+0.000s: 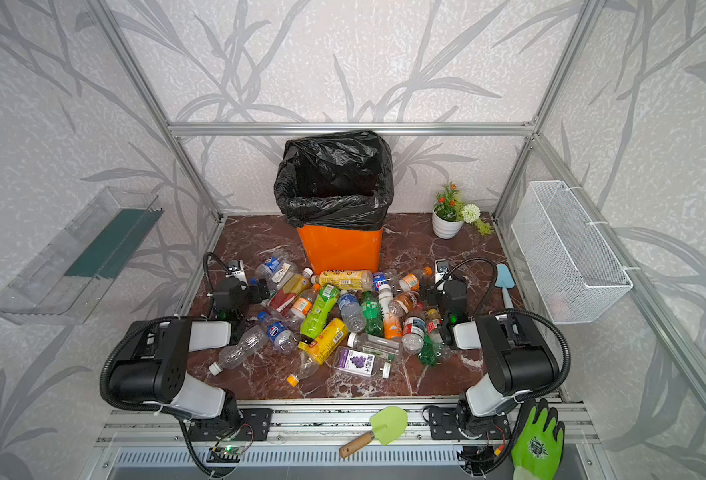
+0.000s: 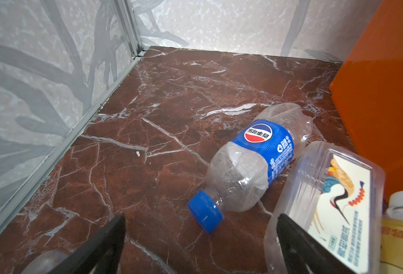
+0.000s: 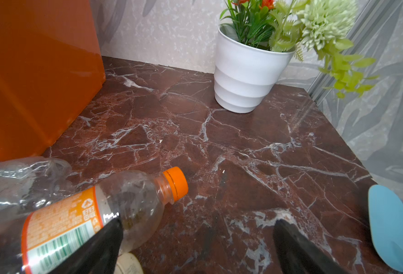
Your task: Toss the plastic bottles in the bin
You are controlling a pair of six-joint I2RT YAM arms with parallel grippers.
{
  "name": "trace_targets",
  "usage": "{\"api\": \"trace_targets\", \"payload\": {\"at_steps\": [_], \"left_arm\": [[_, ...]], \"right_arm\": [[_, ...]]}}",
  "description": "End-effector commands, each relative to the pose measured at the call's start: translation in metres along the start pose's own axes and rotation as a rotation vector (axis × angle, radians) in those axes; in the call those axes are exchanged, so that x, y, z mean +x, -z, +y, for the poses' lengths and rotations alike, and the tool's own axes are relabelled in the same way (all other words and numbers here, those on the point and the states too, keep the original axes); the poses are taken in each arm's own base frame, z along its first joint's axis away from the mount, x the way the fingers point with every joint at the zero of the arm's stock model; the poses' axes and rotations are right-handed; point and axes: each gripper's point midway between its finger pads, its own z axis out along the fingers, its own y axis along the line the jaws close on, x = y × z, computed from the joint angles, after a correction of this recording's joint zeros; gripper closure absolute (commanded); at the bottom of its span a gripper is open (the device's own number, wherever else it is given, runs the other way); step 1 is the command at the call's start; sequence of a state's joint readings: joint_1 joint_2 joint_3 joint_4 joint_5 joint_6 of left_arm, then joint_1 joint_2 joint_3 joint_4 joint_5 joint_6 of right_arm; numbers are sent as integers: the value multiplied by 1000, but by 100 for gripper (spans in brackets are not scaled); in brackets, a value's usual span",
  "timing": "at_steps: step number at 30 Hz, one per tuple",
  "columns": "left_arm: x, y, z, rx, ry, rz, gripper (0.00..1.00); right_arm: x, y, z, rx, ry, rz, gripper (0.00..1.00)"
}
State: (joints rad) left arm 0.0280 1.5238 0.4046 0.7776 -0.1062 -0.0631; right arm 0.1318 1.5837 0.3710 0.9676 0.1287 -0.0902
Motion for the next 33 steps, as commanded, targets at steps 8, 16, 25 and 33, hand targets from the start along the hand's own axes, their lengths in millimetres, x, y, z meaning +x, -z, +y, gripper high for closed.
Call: {"api": "trace_targets", "payload": {"at_steps": [8, 16, 25, 33], "left_arm": [[-9, -1, 1, -1, 1, -23, 1], [-8, -1, 2, -1, 4, -17, 1], [-10, -1, 1, 3, 5, -26, 1], [-77, 40, 27, -165, 188, 75, 8]], "right_arm": [[-3, -2, 1, -31, -24, -11, 1], [-2, -2, -1, -54, -49, -13, 1], [-3, -2, -1, -54, -50, -15, 0], [-33, 3, -13, -13, -140, 196, 5]]}}
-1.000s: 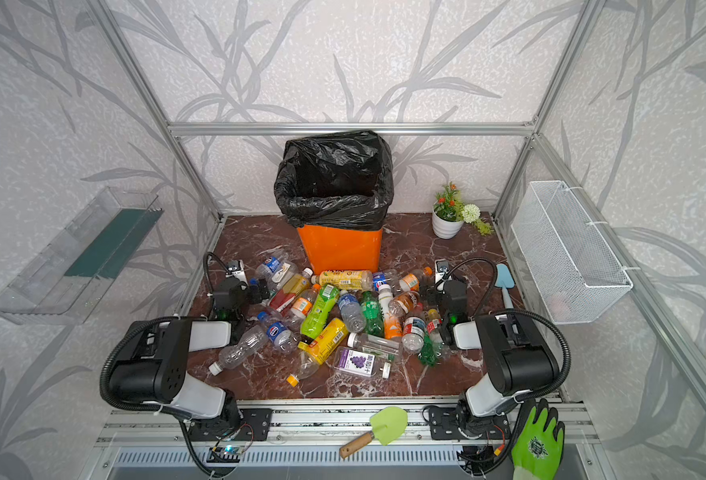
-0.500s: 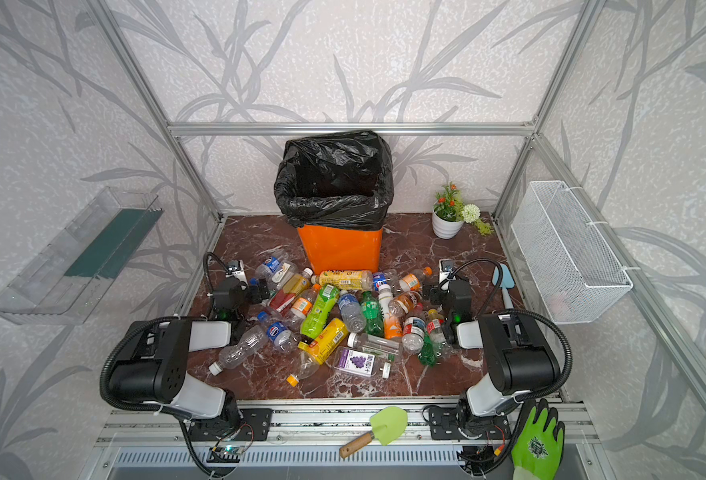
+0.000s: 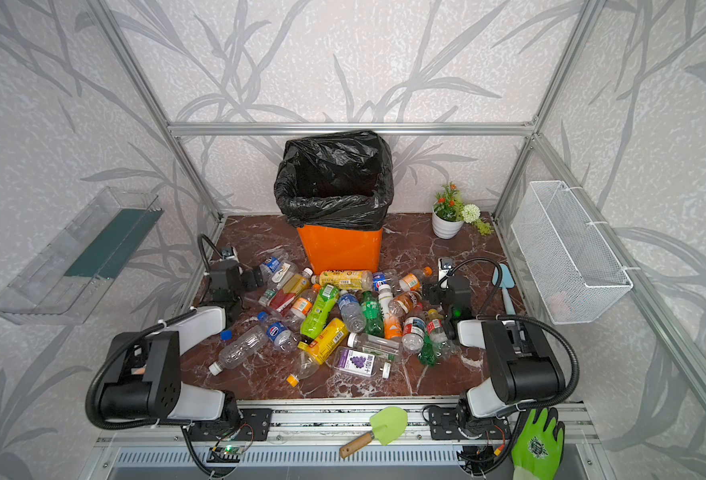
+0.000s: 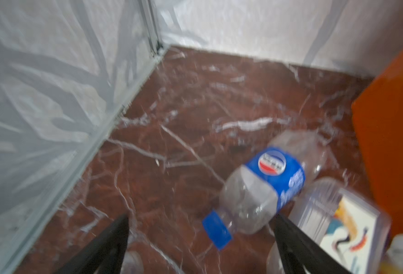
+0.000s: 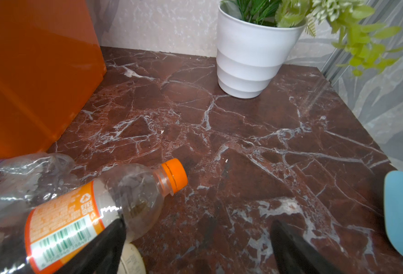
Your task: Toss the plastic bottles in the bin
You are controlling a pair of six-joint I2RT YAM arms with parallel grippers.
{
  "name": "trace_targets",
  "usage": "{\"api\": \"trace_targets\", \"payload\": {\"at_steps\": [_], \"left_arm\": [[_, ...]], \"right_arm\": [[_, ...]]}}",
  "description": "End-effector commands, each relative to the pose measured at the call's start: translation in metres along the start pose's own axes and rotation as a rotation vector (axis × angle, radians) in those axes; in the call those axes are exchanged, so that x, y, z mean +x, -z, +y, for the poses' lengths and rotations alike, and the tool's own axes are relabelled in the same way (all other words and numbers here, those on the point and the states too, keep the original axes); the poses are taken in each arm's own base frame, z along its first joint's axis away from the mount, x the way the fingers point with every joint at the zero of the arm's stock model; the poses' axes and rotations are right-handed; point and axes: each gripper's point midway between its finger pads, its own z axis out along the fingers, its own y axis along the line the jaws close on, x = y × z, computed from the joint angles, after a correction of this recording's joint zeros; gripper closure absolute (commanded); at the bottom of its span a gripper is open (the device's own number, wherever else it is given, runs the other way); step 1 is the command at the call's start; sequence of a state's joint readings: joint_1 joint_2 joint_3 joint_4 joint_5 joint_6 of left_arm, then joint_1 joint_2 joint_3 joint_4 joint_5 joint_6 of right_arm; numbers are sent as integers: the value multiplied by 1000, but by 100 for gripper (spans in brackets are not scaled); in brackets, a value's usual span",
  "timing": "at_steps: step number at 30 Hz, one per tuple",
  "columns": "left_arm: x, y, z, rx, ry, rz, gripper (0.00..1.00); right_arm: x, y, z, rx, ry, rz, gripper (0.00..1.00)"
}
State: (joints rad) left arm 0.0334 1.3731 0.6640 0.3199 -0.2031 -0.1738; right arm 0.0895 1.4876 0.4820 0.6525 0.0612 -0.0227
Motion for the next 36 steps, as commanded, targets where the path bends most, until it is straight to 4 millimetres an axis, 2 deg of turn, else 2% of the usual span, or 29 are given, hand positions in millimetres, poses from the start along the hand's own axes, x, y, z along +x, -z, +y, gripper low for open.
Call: {"api": "trace_targets", "payload": {"at_steps": [1, 5, 9, 13, 16, 19, 23, 26, 30, 33, 36], "left_arm": [[-18, 39, 9, -25, 96, 11, 8], [-47, 66, 2, 23, 121, -29, 8], [-63, 85, -8, 72, 119, -52, 8], [-61, 92, -15, 95, 118, -49, 7], [-52, 93, -19, 109, 123, -26, 7], [-42, 93, -21, 117, 119, 4, 7], [-39, 97, -29, 133, 95, 18, 7], [-38, 101, -31, 130, 79, 6, 7], [-36, 103, -35, 145, 85, 11, 7], [-34, 103, -39, 161, 88, 19, 7], [-33, 103, -43, 177, 95, 28, 7]], "right_arm": [[-32, 11, -2, 0, -95, 114, 5], [-61, 15, 1, -12, -186, 180, 5], [-72, 3, 12, -63, -203, 284, 5], [-58, -9, 24, -102, -265, 459, 5], [-43, -11, 32, -107, -323, 561, 5], [-35, -5, 33, -94, -356, 576, 6], [-18, 17, 28, -55, -367, 638, 5], [4, 43, 20, -3, -347, 725, 4], [34, 83, 19, 13, -359, 829, 4], [42, 111, 17, 27, -366, 843, 4], [42, 131, 16, 22, -380, 828, 4]]}}
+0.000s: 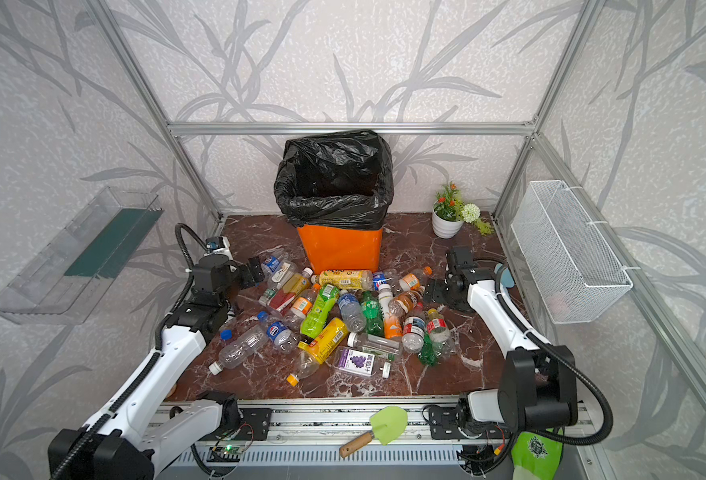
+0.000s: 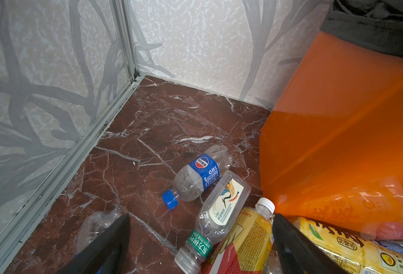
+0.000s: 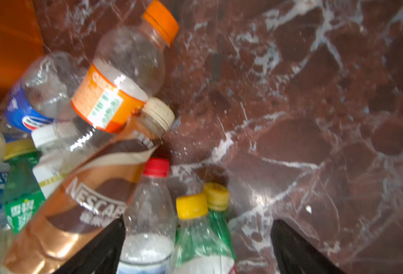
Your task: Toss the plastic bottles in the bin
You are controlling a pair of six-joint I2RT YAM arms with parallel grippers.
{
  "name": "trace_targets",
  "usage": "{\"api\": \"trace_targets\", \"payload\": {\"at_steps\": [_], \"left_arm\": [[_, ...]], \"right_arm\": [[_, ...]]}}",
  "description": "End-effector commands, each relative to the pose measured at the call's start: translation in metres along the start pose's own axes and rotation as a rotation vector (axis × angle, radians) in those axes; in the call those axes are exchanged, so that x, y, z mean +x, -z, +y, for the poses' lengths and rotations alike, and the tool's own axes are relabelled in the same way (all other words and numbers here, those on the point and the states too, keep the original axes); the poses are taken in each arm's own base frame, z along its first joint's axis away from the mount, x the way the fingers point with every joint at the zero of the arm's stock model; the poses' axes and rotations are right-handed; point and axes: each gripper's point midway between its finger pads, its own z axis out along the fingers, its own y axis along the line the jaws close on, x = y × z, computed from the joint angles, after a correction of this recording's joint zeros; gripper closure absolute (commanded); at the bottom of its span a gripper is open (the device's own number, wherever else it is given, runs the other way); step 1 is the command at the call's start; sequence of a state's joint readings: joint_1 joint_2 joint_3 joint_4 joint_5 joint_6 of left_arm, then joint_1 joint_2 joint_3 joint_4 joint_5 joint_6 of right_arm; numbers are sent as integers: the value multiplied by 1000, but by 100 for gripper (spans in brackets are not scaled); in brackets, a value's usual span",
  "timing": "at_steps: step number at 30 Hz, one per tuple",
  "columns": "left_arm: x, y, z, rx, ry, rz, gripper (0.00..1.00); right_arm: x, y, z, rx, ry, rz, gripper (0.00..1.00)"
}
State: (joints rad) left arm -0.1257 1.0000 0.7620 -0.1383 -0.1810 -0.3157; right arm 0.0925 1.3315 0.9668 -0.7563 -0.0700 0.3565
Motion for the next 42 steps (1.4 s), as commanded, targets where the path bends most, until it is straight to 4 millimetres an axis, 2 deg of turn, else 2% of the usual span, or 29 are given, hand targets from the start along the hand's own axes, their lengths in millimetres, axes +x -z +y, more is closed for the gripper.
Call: {"api": "trace_targets", "payload": {"at_steps": [1, 7, 11, 20, 26, 32, 38, 42], "left_arm": [[6, 0, -4, 17, 25, 21, 7], [7, 2, -11, 44, 37, 39, 7], [9, 3, -12, 52, 49, 41, 7], [12, 7, -12, 52, 59, 51, 6], [10, 10, -10, 46, 63, 50, 6], [10, 11, -9, 37, 66, 51, 6], [7, 14, -7, 31, 61, 45, 6], [5, 14, -7, 28, 61, 46, 6]], "right_arm": [[28, 17, -7, 10, -29, 46, 4], [62, 21, -13, 4, -32, 98, 4], [69, 20, -7, -44, -33, 88, 5], [84, -2, 3, -74, 19, 152, 10], [85, -9, 2, -66, 29, 154, 15], [85, -16, 2, -67, 35, 163, 24], [76, -10, 6, -84, 30, 112, 39], [66, -1, 9, -102, 36, 56, 44]]}}
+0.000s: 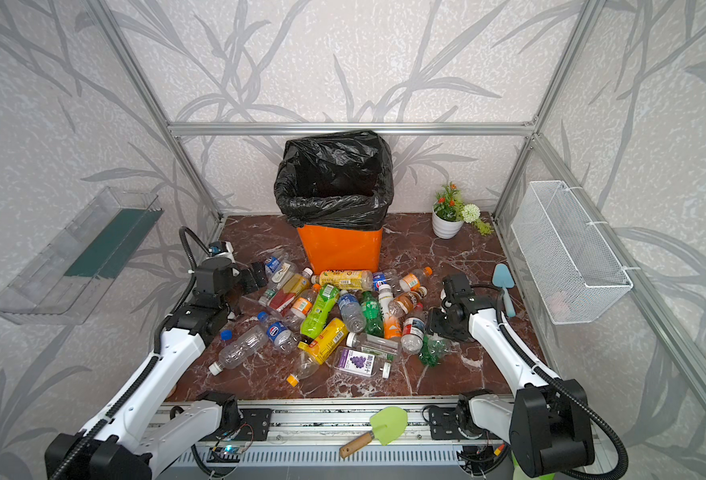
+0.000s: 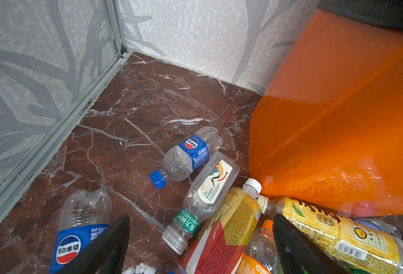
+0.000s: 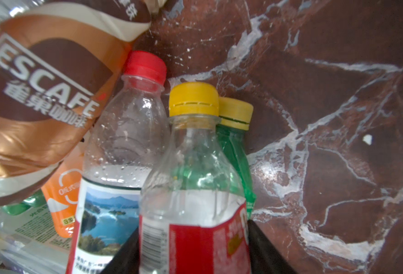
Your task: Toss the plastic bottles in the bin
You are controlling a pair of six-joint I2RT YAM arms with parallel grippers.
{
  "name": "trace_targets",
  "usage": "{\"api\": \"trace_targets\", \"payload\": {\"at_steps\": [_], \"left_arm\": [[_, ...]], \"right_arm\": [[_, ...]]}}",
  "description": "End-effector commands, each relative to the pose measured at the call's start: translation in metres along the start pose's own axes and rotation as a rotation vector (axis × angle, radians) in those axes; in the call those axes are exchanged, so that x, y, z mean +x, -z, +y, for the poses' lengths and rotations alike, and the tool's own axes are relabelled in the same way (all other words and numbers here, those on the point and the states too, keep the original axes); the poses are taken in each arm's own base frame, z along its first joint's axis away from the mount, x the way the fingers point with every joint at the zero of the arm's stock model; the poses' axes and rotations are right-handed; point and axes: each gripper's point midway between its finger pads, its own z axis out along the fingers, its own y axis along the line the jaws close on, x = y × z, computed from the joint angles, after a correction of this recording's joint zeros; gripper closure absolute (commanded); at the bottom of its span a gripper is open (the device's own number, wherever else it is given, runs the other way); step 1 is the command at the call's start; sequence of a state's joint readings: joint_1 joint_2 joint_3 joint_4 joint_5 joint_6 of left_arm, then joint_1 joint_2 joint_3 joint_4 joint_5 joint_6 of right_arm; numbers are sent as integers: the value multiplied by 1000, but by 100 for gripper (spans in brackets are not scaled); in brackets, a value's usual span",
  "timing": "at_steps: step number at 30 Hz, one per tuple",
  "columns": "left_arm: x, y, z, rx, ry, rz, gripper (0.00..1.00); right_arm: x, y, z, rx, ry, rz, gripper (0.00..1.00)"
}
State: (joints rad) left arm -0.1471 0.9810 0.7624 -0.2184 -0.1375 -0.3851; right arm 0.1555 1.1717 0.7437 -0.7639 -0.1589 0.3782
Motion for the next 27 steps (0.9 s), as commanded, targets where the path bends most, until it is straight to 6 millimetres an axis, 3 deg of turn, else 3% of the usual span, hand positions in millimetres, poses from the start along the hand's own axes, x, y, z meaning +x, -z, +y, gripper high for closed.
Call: {"api": "trace_targets", "payload": {"at_steps": [1, 5, 12, 18, 23, 25, 27], "left_arm": [[-13, 9, 0, -10, 16, -28, 6], [-13, 10, 3, -29, 38, -32, 4], [-17, 15, 17, -97, 106, -59, 2], [-12, 19, 22, -116, 131, -45, 1], [-11, 29, 23, -105, 133, -47, 1], [-9, 31, 21, -87, 121, -47, 1], [-8, 34, 22, -88, 121, -41, 1]], "right_arm": [[-11, 15, 8, -30, 13, -82, 45], [-38, 54, 17, -63, 41, -273, 47], [-102, 184, 41, -140, 81, -810, 48], [-146, 289, 87, -367, 112, -1172, 50], [-188, 359, 156, -641, 208, -1289, 51], [-201, 384, 202, -723, 301, -1312, 50], [-213, 388, 255, -777, 414, -1263, 48]]}}
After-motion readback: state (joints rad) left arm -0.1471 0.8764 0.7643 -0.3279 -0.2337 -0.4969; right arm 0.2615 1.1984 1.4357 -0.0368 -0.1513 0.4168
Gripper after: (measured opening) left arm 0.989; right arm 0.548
